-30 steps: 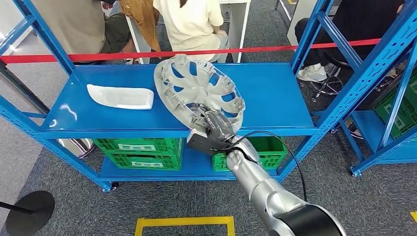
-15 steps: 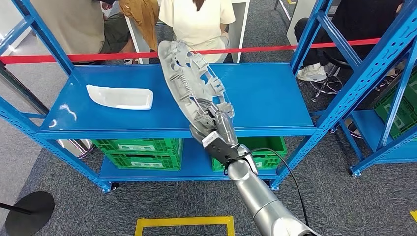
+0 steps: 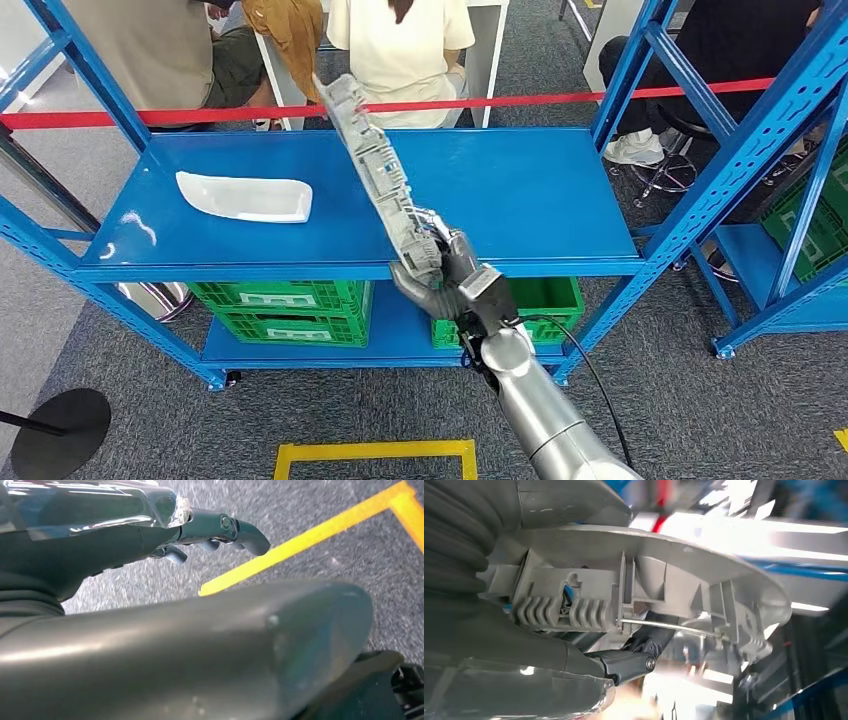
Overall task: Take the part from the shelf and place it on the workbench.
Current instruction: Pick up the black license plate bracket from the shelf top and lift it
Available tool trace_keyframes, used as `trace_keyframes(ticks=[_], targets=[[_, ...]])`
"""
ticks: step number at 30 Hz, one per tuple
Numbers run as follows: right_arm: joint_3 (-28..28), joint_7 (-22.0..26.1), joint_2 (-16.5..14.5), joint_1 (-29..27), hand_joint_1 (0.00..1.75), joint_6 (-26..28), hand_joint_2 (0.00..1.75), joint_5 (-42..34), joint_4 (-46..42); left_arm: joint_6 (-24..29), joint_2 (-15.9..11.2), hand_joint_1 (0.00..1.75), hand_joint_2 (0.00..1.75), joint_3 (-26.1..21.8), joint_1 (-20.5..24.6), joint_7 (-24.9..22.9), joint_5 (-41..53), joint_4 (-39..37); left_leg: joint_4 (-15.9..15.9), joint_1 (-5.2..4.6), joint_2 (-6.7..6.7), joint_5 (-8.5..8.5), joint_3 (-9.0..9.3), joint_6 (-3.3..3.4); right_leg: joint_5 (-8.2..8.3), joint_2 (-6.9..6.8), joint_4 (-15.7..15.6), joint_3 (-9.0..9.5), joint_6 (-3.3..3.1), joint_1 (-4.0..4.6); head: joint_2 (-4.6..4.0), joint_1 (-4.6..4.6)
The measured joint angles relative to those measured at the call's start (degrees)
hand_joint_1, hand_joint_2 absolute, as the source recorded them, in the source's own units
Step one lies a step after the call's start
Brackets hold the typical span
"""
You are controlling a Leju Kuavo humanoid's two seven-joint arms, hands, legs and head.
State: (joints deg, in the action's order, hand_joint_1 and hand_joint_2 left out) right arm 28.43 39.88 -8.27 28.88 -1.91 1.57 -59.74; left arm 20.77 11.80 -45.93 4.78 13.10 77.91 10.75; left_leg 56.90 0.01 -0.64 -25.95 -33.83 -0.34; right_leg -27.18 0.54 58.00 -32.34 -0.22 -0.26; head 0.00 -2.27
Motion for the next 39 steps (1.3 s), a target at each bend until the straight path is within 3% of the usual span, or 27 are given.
trace_keyframes(ticks=[3, 5, 15, 21, 25, 39], targets=[[-0.05, -0.02, 0.8, -1.62, 1.75, -9.38, 1.75, -8.86, -3.62, -1.57, -0.03, 0.0, 0.0, -0.17, -0.05, -0.07, -0.85, 0.0, 0.0, 0.0, 0.0, -0.02, -0.01, 0.01, 0.0, 0.0, 0.0, -0.02, 0.01, 0.0, 0.0, 0.0], [-0.07, -0.02, 1.26, -2.83, 1.75, -12.17, 1.75, -11.48, -6.84, -2.08, -0.05, 0.0, 0.0, -0.21, -0.08, -0.17, -1.19, 0.0, 0.0, 0.0, -0.03, -0.03, -0.03, 0.02, -0.03, -0.03, 0.0, -0.03, 0.03, 0.0, 0.0, 0.0], [-2.42, 0.08, 3.1, -8.47, 1.75, -8.81, 1.75, -10.51, -27.68, -2.44, -0.08, 0.0, 0.0, -0.68, -0.24, -0.21, -1.72, 0.0, 0.0, 0.0, -0.03, -0.07, -0.06, 0.03, -0.08, -0.04, -0.01, -0.04, 0.05, -0.01, 0.0, 0.01], [-5.07, 0.08, 3.51, -10.73, 1.75, -7.65, 1.75, -11.06, -34.44, -2.91, -0.06, 0.0, 0.0, -0.73, -0.24, -0.64, -1.79, 0.0, 0.0, 0.0, -0.03, -0.07, -0.05, 0.03, -0.08, -0.03, -0.01, -0.03, 0.06, -0.01, 0.0, 0.01], [-6.52, -0.06, 3.51, -11.54, 1.75, -7.48, 1.75, -10.73, -36.48, -2.94, -0.06, 0.0, 1.75, -0.74, -0.23, -1.09, -1.74, 0.0, 0.0, -0.01, -0.03, -0.07, -0.05, 0.03, -0.07, -0.03, -0.01, -0.03, 0.06, -0.01, 0.0, -0.01], [-7.38, -0.69, 3.17, -12.1, 1.75, -8.38, 1.75, -9.5, -37.41, -4.0, -0.22, 0.0, 1.75, -0.75, 0.22, -0.87, -1.47, 0.01, 0.0, 0.0, -0.02, -0.08, -0.06, 0.03, -0.08, -0.03, -0.01, -0.02, 0.06, -0.01, 0.0, 0.0]])
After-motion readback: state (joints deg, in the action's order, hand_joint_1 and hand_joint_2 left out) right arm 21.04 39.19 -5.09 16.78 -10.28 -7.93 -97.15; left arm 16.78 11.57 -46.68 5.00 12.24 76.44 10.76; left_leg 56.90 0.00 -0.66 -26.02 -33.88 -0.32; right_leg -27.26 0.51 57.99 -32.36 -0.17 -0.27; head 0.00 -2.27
